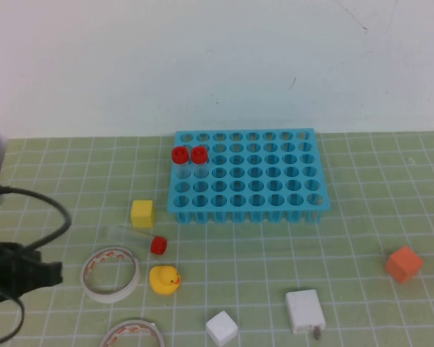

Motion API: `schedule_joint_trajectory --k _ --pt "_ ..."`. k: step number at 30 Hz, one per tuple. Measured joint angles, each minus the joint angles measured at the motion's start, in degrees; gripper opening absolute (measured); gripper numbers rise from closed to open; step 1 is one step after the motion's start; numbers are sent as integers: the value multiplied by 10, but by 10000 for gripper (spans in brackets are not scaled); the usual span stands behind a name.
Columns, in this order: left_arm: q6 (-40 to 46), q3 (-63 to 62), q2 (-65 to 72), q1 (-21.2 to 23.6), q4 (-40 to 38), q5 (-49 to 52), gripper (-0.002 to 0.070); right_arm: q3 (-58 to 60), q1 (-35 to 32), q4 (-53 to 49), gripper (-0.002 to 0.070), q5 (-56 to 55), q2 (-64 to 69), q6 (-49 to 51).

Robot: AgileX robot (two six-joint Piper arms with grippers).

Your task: Place the test tubes

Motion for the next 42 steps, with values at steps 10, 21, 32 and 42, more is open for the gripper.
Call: schedule_joint_trajectory --k 10,21,32,42 --pt "245 -97 128 0 -154 83 -1 -47 0 431 -1 113 209 -450" --pt "319 -190 226 0 -195 88 -1 -55 0 624 -1 168 284 -651" --pt "290 -301 393 0 -87 56 -1 -108 68 255 -1 181 284 -336" --pt "242 -406 536 0 18 28 -1 -108 91 221 -1 150 284 -310"
